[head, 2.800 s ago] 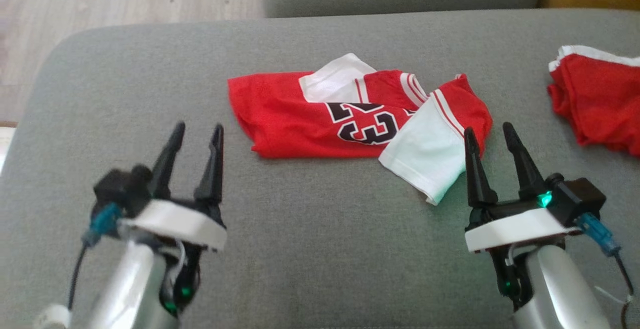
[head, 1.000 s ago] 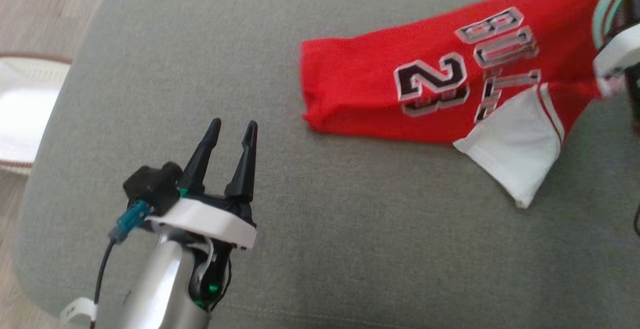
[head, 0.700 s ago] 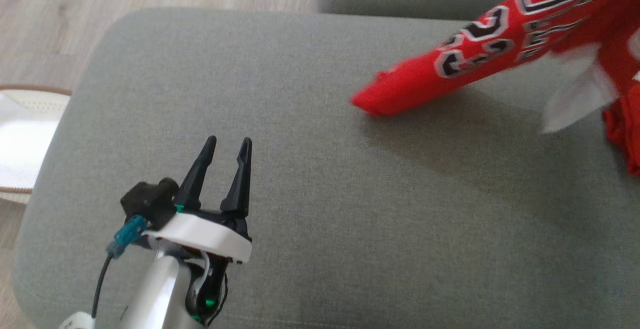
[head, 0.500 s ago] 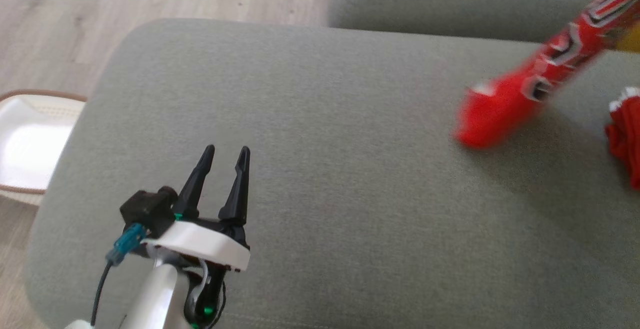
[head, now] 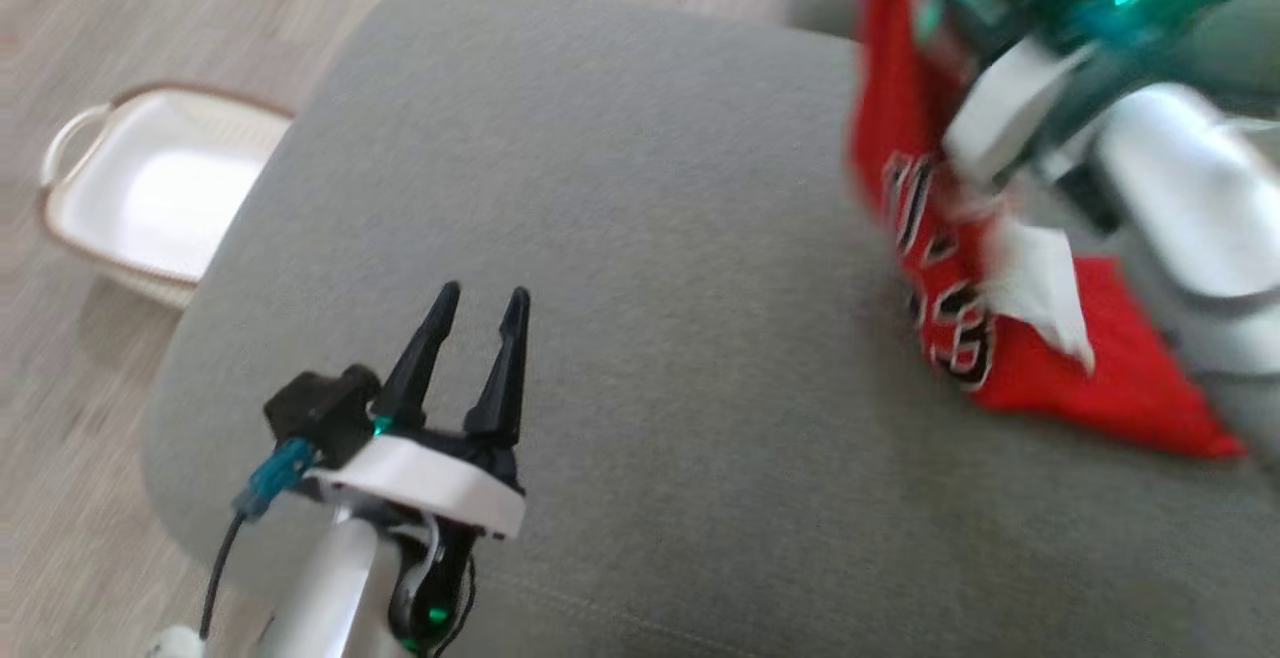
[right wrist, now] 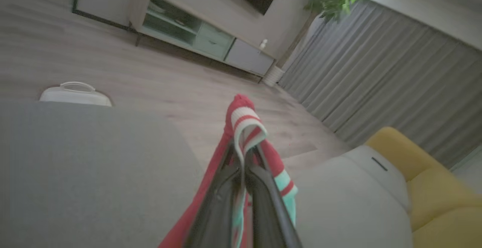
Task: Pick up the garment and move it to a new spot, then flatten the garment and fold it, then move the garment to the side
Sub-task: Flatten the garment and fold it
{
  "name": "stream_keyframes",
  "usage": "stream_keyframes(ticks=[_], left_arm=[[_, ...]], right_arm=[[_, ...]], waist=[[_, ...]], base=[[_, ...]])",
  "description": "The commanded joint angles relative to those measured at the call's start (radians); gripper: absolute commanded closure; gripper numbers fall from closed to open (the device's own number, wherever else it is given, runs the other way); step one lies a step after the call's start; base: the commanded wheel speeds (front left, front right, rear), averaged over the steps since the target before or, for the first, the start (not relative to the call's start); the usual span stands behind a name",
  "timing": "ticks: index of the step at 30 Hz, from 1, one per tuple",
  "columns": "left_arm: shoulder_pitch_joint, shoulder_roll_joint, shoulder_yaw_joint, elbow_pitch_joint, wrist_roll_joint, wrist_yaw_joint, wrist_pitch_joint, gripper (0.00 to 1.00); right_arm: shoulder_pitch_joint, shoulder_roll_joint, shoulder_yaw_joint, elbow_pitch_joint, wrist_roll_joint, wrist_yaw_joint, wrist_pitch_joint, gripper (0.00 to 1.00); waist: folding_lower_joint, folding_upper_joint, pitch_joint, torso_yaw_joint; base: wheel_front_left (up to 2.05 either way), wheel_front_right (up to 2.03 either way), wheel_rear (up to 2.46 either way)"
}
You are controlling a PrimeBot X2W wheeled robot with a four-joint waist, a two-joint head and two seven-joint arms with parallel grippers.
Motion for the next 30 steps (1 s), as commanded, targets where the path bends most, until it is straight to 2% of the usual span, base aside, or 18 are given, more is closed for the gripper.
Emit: stream_keyframes(ticks=[1, 2, 5, 6, 7, 11, 17, 23, 30], left_arm=[[-0.067, 0.007, 0.021, -0.038, -0.01, -0.003, -0.006, 0.0], [-0.067, 0.007, 0.021, -0.038, -0.01, -0.003, -0.006, 0.0], [-0.083, 0.007, -0.003, -0.033, -0.021, -0.002, -0.006, 0.0], [-0.088, 0.007, -0.012, -0.03, -0.022, -0.001, -0.006, 0.0], [-0.094, 0.007, -0.023, -0.028, -0.024, 0.0, -0.006, 0.0], [-0.105, 0.007, -0.046, -0.03, -0.039, 0.01, -0.006, 0.0], [-0.096, 0.007, -0.029, -0.029, -0.032, 0.018, -0.006, 0.0], [-0.096, 0.007, 0.005, -0.042, -0.017, 0.014, -0.006, 0.0], [-0.101, 0.007, 0.038, -0.07, 0.005, 0.006, -0.006, 0.0]], right_arm=[[-0.041, 0.046, 0.043, 0.015, 0.047, -0.001, -0.007, 1.0], [-0.041, 0.046, 0.043, 0.015, 0.047, -0.001, -0.007, 1.0], [-0.042, 0.115, 0.171, 0.11, 0.129, -0.001, -0.002, 1.0], [-0.04, 0.137, 0.214, 0.133, 0.16, -0.001, -0.006, 0.48], [-0.035, 0.158, 0.257, 0.151, 0.202, -0.001, -0.005, 0.0], [-0.045, 0.191, 0.433, 0.179, 0.36, -0.001, 0.037, 0.0], [-0.098, 0.175, 0.488, 0.166, 0.504, -0.001, 0.096, 0.0], [-0.136, 0.122, 0.492, 0.18, 0.576, -0.001, 0.038, 0.0], [-0.129, 0.066, 0.419, 0.266, 0.625, -0.001, -0.139, 0.0]], waist=[[0.0, 0.0, 0.044, 0.056], [0.0, 0.0, 0.044, 0.056], [0.0, 0.0, 0.062, 0.1], [0.0, 0.0, 0.066, 0.112], [0.0, 0.0, 0.069, 0.128], [0.0, 0.0, 0.074, 0.164], [0.0, 0.0, 0.065, 0.151], [0.0, 0.0, 0.042, 0.06], [0.0, 0.0, 0.011, -0.088]], base=[[0.0, 0.0, 0.0], [0.0, 0.0, 0.0], [0.0, 0.0, 0.0], [0.0, 0.0, 0.0], [0.0, 0.0, 0.0], [0.0, 0.0, 0.0], [0.0, 0.0, 0.0], [0.0, 0.0, 0.0], [0.0, 0.0, 0.0]])
